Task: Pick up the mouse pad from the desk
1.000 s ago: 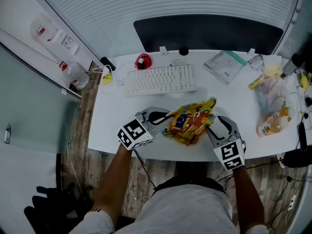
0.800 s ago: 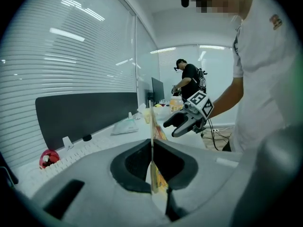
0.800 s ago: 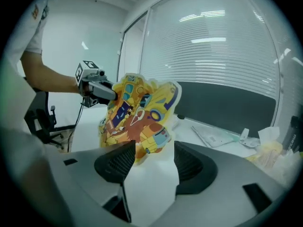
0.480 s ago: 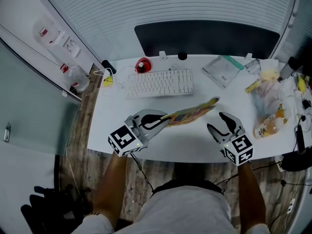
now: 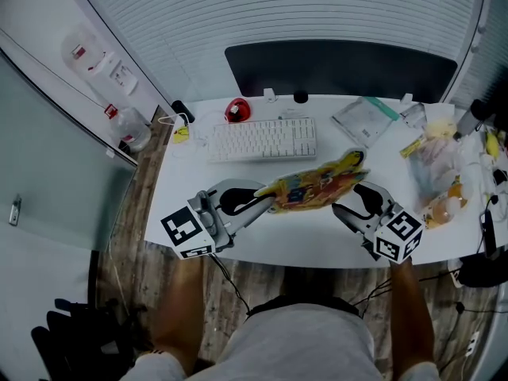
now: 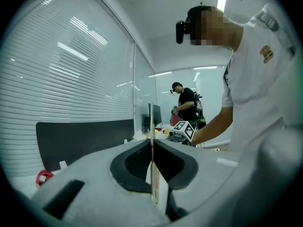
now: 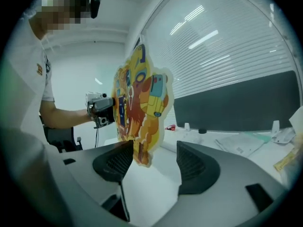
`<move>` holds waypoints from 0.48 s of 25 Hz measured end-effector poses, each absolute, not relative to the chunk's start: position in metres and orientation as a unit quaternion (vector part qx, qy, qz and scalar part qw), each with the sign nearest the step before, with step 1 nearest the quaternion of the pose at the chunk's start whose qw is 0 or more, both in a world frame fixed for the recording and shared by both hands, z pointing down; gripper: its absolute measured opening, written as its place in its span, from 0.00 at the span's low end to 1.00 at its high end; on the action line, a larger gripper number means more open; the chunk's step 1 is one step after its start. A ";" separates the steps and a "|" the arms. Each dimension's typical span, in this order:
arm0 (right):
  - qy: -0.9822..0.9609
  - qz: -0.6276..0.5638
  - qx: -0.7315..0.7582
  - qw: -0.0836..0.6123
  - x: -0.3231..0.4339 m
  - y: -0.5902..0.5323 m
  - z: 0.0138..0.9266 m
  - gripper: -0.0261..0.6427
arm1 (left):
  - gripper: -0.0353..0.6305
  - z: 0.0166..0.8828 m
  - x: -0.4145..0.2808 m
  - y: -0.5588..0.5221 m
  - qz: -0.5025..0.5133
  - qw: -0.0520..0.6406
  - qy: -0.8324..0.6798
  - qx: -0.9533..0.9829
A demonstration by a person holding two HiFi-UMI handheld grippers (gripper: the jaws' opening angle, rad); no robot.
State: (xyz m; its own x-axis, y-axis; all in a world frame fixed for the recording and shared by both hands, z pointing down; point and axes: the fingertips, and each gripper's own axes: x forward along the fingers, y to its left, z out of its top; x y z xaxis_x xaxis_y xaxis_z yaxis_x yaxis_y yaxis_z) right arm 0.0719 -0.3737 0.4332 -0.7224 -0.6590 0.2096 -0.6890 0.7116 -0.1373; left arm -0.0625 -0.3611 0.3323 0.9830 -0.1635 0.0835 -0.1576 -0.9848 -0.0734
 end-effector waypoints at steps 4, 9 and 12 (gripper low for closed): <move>-0.933 0.106 0.340 0.044 0.062 -0.375 0.421 0.41 | 0.09 0.327 -0.064 -0.356 -0.022 0.011 0.071 -0.997; -0.940 0.114 0.320 -0.014 0.055 -0.375 0.401 0.41 | 0.09 0.331 -0.067 -0.358 -0.011 -0.013 0.085 -0.996; -0.941 0.111 0.320 -0.026 0.056 -0.373 0.395 0.37 | 0.09 0.335 -0.070 -0.363 -0.002 -0.028 0.114 -0.993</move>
